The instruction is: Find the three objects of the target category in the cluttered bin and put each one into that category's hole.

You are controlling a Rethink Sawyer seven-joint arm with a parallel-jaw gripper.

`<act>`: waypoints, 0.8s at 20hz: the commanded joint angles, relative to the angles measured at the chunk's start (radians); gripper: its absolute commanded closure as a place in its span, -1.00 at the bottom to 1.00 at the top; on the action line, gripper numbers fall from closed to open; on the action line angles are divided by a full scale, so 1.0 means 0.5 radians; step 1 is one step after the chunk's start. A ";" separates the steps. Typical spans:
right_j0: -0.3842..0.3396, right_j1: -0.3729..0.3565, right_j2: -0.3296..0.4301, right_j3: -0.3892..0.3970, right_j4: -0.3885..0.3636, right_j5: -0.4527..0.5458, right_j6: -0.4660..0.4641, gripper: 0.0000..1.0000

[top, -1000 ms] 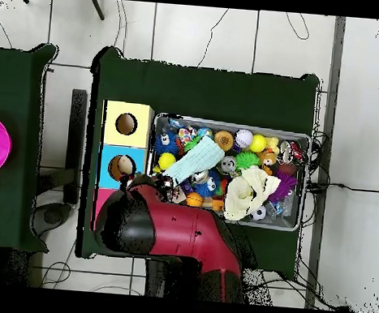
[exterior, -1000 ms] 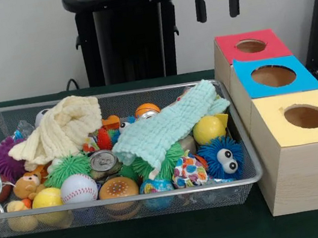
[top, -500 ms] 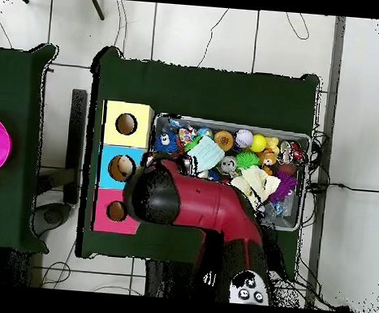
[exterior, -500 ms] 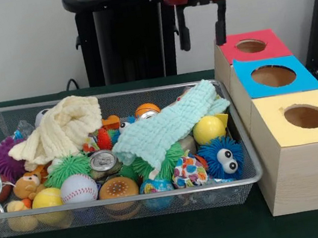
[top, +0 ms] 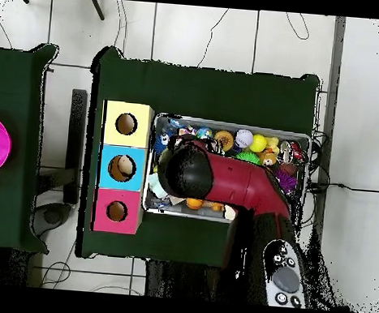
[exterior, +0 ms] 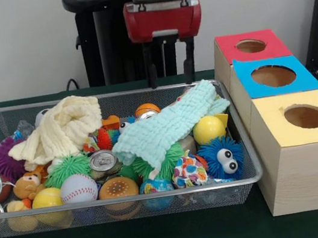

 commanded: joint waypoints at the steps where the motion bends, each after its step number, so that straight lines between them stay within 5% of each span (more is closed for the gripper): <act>1: -0.068 0.264 0.260 -0.274 -0.158 0.017 -0.120 -1.00; 16: -0.079 0.537 0.383 -0.504 -0.264 -0.149 0.010 -1.00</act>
